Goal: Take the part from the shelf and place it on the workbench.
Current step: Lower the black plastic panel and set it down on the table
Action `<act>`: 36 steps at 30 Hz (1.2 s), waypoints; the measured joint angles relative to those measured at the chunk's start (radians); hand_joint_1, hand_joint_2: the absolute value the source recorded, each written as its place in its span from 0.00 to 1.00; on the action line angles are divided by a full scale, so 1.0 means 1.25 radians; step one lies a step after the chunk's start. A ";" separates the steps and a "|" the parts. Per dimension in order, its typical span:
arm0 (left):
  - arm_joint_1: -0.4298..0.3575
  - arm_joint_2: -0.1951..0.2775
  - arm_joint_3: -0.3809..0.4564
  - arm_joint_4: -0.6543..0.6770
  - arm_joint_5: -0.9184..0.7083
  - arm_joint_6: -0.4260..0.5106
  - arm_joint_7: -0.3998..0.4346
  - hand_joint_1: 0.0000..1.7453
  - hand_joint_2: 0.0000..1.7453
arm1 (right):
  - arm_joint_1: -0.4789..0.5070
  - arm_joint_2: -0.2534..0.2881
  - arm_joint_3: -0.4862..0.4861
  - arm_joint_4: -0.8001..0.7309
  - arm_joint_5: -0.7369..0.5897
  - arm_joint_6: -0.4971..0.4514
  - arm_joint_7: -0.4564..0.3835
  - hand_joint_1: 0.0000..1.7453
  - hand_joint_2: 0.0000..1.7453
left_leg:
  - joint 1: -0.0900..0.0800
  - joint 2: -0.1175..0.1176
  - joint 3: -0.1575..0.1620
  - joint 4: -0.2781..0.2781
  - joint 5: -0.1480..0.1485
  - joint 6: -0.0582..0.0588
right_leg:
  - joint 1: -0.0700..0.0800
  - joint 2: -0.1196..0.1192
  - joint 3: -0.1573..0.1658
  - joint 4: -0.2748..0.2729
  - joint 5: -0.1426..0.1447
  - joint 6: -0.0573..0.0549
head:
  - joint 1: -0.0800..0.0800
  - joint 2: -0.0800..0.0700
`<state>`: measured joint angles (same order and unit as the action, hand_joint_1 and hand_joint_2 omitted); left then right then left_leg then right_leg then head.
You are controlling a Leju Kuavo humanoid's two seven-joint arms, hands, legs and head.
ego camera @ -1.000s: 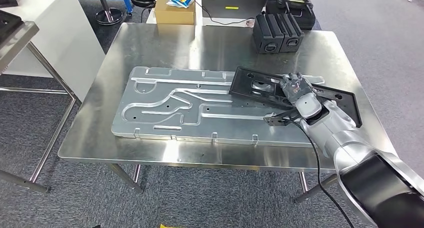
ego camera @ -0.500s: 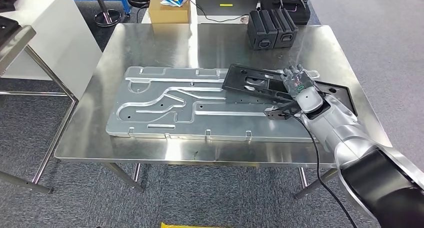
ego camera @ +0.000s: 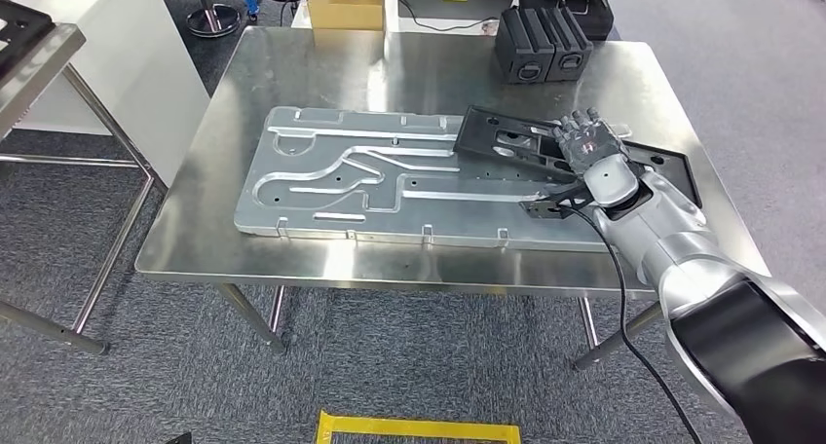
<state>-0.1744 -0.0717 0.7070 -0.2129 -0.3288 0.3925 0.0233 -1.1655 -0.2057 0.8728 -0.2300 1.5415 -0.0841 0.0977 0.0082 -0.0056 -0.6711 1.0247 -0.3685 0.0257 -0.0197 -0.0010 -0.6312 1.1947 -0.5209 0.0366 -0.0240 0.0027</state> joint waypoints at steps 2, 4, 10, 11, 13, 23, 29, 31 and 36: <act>-0.001 0.000 0.000 0.000 -0.001 0.000 0.000 0.00 0.00 | -0.007 -0.001 0.000 0.000 0.000 -0.002 0.001 0.00 0.00 | -0.002 0.000 -0.009 -0.001 0.013 -0.006 | 0.005 0.001 0.068 -0.103 0.012 -0.008 | -0.001 0.000; -0.001 -0.001 0.001 0.000 -0.003 0.001 0.000 0.00 0.00 | -0.014 -0.002 0.000 -0.001 0.000 -0.005 0.005 0.00 0.00 | -0.002 -0.001 -0.014 -0.005 0.028 -0.015 | 0.011 0.001 0.085 -0.141 0.012 -0.014 | 0.002 0.000; 0.002 0.001 0.006 0.000 0.001 0.000 -0.004 0.00 0.00 | -0.031 -0.001 -0.004 -0.001 -0.005 -0.011 0.027 0.00 0.00 | 0.002 0.000 -0.061 0.122 -0.094 -0.040 | 0.004 -0.008 0.038 -0.157 0.071 -0.042 | 0.001 0.000; 0.003 0.001 0.007 0.000 0.001 0.000 -0.005 0.00 0.00 | -0.033 -0.001 -0.005 -0.002 -0.006 -0.011 0.029 0.00 0.00 | 0.003 0.000 -0.070 0.176 -0.122 -0.043 | 0.005 -0.008 0.026 -0.156 0.080 -0.042 | 0.001 0.000; 0.003 0.002 0.009 0.000 0.001 0.000 -0.005 0.00 0.00 | -0.033 -0.002 -0.007 -0.001 -0.008 -0.012 0.031 0.00 0.00 | 0.004 0.000 -0.061 0.232 -0.121 -0.047 | 0.005 -0.009 0.001 -0.153 0.099 -0.040 | 0.001 0.000; 0.003 0.002 0.017 0.001 -0.001 -0.003 -0.011 0.00 0.00 | -0.050 -0.008 -0.097 -0.006 -0.112 -0.160 0.097 0.00 0.00 | 0.001 0.002 0.103 -0.010 -0.079 -0.003 | 0.002 -0.006 -0.063 -0.114 0.112 0.002 | 0.003 0.000; 0.007 0.001 0.020 0.002 -0.010 -0.003 -0.012 0.00 0.00 | -0.066 -0.015 -0.175 -0.007 -0.173 -0.291 0.102 0.00 0.00 | -0.001 0.003 0.030 -0.005 -0.022 0.003 | 0.000 -0.002 -0.083 0.087 0.008 0.009 | 0.006 0.000; 0.007 0.000 0.021 0.002 -0.012 -0.002 -0.012 0.00 0.00 | -0.071 -0.015 -0.209 -0.013 -0.215 -0.336 0.084 0.00 0.00 | -0.001 0.003 0.011 -0.002 -0.007 -0.002 | 0.001 -0.002 -0.005 -0.001 0.035 0.003 | 0.006 0.000; 0.010 -0.002 0.027 0.003 -0.013 -0.002 -0.018 0.00 0.00 | -0.077 -0.011 -0.348 -0.041 -0.417 -0.446 -0.043 0.00 0.00 | -0.002 0.000 -0.005 -0.011 0.029 -0.023 | 0.009 -0.003 0.081 -0.149 0.026 -0.018 | 0.007 0.000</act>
<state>-0.1624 -0.0739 0.7404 -0.2097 -0.3450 0.3897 0.0003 -1.2618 -0.2194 0.4381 -0.2810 1.0197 -0.6417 0.0445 0.0054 -0.0053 -0.6779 1.0104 -0.3325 -0.0037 -0.0083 -0.0047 -0.5296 1.0086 -0.4889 0.0146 -0.0148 0.0027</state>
